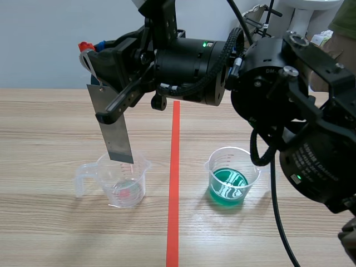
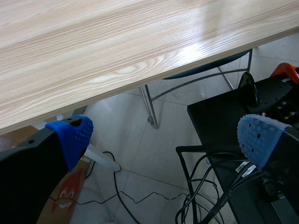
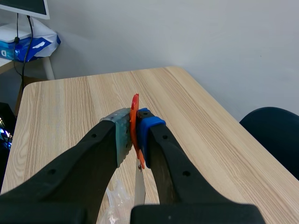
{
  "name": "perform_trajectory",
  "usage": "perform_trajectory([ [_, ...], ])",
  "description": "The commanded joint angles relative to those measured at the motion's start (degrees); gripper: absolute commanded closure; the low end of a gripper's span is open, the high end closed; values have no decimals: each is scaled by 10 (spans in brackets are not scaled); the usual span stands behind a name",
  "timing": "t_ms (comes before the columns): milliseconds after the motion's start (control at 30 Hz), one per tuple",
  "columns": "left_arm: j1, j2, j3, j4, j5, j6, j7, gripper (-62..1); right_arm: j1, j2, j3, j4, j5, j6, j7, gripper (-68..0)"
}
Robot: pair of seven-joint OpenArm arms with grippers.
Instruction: Do the redox reaction experiment
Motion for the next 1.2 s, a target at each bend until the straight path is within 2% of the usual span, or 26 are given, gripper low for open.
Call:
perform_trajectory([
  [0, 8, 5, -3, 5, 0, 1, -26, -623, 16, -8, 0, 10, 8, -2, 9, -6],
  [633, 7, 4, -3, 5, 0, 1, -26, -623, 16, -8, -7, 4, 8, -2, 9, -7],
  [1000, 6, 4, -3, 5, 0, 1, -26, -623, 16, -8, -26, -63, 8, -2, 53, -6],
  [1167, 6, 4, -3, 5, 0, 1, -26, -623, 16, -8, -26, -88, 6, -1, 57, -6],
])
